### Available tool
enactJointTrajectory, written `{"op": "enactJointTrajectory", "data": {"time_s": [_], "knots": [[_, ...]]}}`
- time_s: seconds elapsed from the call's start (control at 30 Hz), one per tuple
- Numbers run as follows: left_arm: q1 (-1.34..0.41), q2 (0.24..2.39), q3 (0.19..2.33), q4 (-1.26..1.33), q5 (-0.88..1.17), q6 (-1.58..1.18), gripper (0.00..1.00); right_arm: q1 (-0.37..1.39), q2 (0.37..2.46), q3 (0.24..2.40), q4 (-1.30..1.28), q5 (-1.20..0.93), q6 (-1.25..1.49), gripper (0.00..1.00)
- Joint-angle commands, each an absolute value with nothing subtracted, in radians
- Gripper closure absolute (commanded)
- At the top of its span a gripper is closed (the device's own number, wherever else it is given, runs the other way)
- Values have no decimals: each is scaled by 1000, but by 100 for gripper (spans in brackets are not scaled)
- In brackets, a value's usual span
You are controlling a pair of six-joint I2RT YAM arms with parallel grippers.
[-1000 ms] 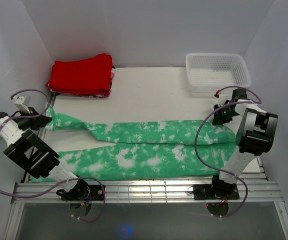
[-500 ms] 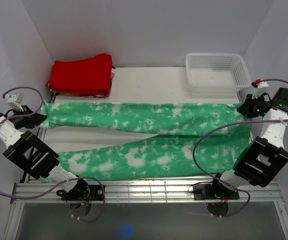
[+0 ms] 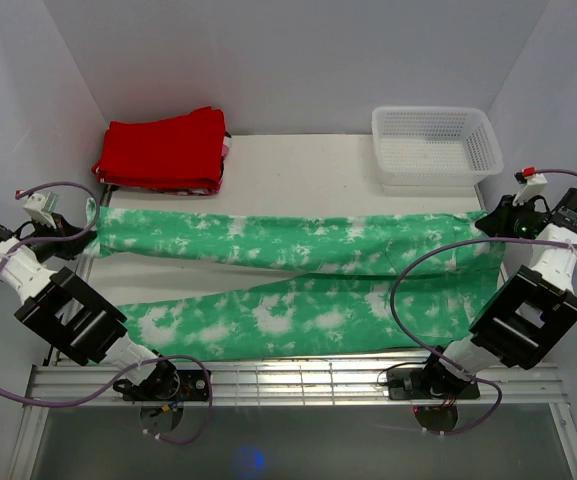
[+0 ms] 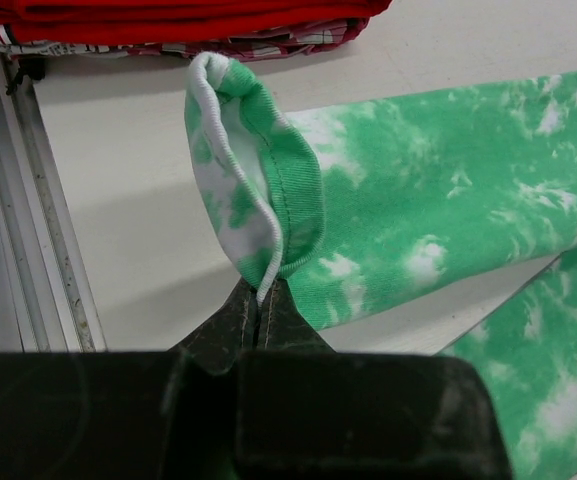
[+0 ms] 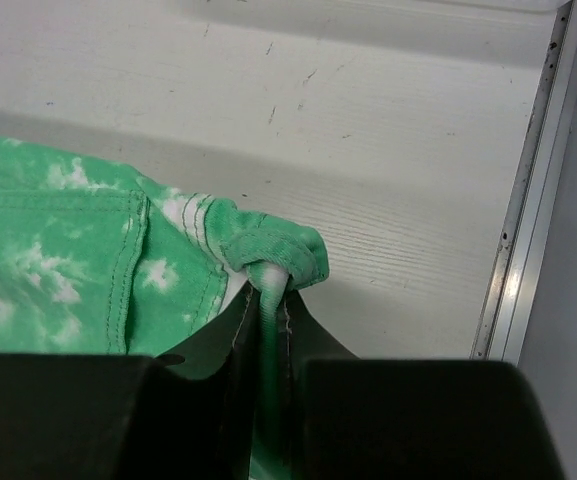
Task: Fold and stack the trousers
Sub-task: Flatten the trousers out
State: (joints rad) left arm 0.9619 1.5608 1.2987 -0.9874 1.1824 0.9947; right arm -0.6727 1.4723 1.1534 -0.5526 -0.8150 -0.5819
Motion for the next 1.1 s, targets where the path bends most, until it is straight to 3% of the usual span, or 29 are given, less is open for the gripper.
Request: {"op": "enactJointTrajectory", "data": {"time_s": [0.0, 0.3, 0.33, 0.4, 0.43, 0.53, 0.57, 0.6, 0.63, 0.67, 0.7, 0.83, 0.9, 0.97, 1.07], "knots": [[950, 1525, 1282, -853, 1206, 1033, 100, -684, 1479, 1128, -332, -801, -514, 92], [684, 1652, 1218, -229, 950, 500, 100, -551, 1669, 1147, -29, -618, -324, 92], [666, 1687, 1248, -224, 913, 461, 99, -519, 1713, 1166, -28, -559, -325, 82], [657, 1797, 1372, -283, 867, 376, 83, -485, 1753, 1239, -64, -502, -344, 55], [658, 1830, 1423, -325, 850, 364, 79, -479, 1779, 1264, -81, -459, -351, 21], [663, 1888, 1561, -495, 783, 412, 59, -480, 1790, 1347, -188, -425, -397, 1], [667, 1879, 1571, -523, 775, 429, 46, -482, 1773, 1353, -216, -420, -423, 5], [676, 1846, 1563, -561, 775, 466, 40, -482, 1757, 1354, -242, -419, -451, 6], [693, 1823, 1554, -577, 775, 482, 19, -485, 1738, 1347, -291, -413, -478, 7], [702, 1800, 1545, -600, 779, 507, 5, -485, 1699, 1344, -323, -417, -545, 7], [709, 1777, 1528, -657, 773, 575, 2, -486, 1677, 1342, -360, -425, -584, 7], [729, 1688, 1513, -959, 764, 862, 2, -489, 1583, 1347, -657, -517, -829, 2], [732, 1666, 1480, -1149, 732, 975, 8, -488, 1569, 1339, -849, -531, -966, 0], [735, 1632, 1393, -1228, 695, 1098, 14, -488, 1563, 1304, -989, -523, -1027, 10], [738, 1603, 1266, -1313, 600, 1176, 33, -486, 1551, 1238, -1046, -480, -1097, 22]]}}
